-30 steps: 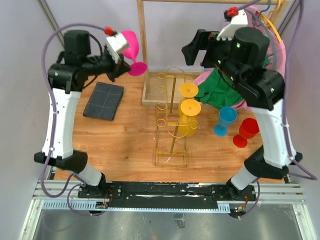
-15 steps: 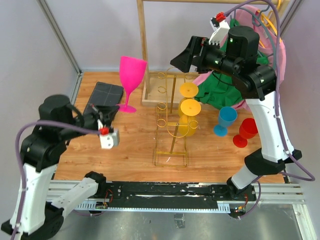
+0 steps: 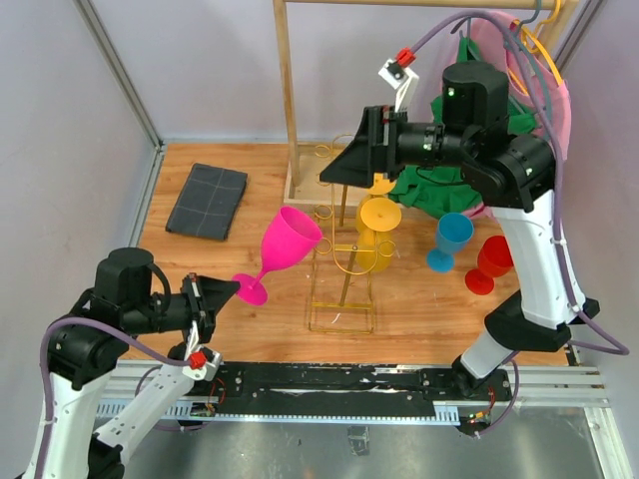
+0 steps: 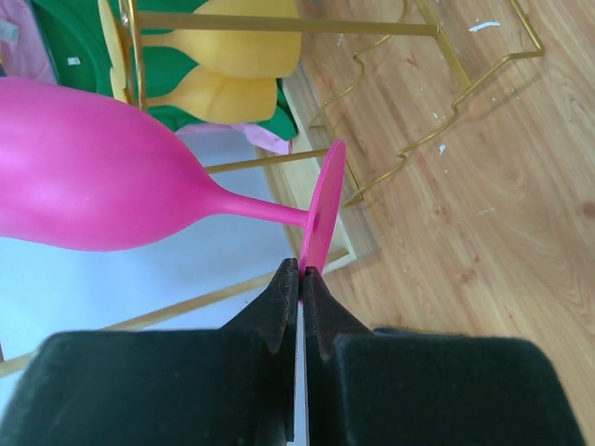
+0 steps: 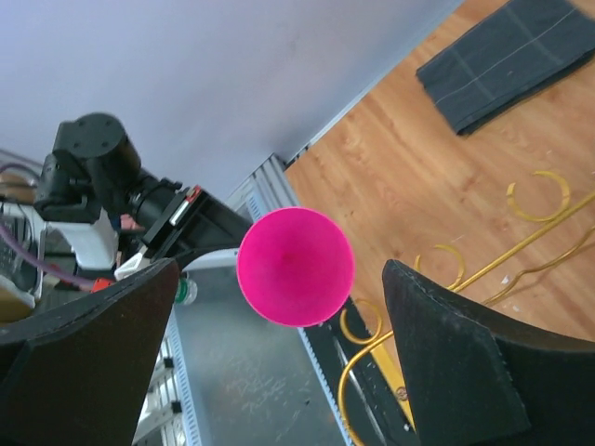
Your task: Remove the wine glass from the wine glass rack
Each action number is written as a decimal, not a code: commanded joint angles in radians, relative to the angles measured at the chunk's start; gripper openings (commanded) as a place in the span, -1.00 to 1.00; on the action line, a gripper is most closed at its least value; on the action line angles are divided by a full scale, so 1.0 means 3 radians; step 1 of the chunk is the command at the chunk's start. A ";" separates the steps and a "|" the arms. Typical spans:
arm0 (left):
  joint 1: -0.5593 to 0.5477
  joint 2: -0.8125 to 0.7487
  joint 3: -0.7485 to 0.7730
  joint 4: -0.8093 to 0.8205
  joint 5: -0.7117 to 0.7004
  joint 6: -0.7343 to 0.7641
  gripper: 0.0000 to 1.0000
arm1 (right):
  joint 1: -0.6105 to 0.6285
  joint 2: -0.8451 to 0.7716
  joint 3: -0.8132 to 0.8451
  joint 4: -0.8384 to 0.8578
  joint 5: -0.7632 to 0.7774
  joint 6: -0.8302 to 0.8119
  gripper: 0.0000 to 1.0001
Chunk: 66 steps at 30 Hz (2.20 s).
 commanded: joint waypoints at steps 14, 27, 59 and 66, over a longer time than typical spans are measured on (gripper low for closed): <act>-0.0018 0.0002 0.0004 -0.0102 0.0118 0.0388 -1.00 | 0.1161 0.0321 -0.0001 -0.0804 0.0343 -0.0443 0.75; -0.0018 -0.0076 -0.0070 0.0075 0.0004 0.0425 -0.99 | 0.1555 0.0609 0.0048 -0.0756 0.0309 -0.0518 -0.89; 0.0016 0.2006 0.1093 0.4880 -0.2809 -0.4905 0.99 | 0.0651 -0.1544 -0.0833 0.0543 0.4497 -0.1234 -0.99; 0.0440 0.2593 0.1613 0.4094 -0.2609 -0.5750 0.99 | 0.0650 -0.1937 -0.1374 -0.0574 0.4837 -0.0507 -0.99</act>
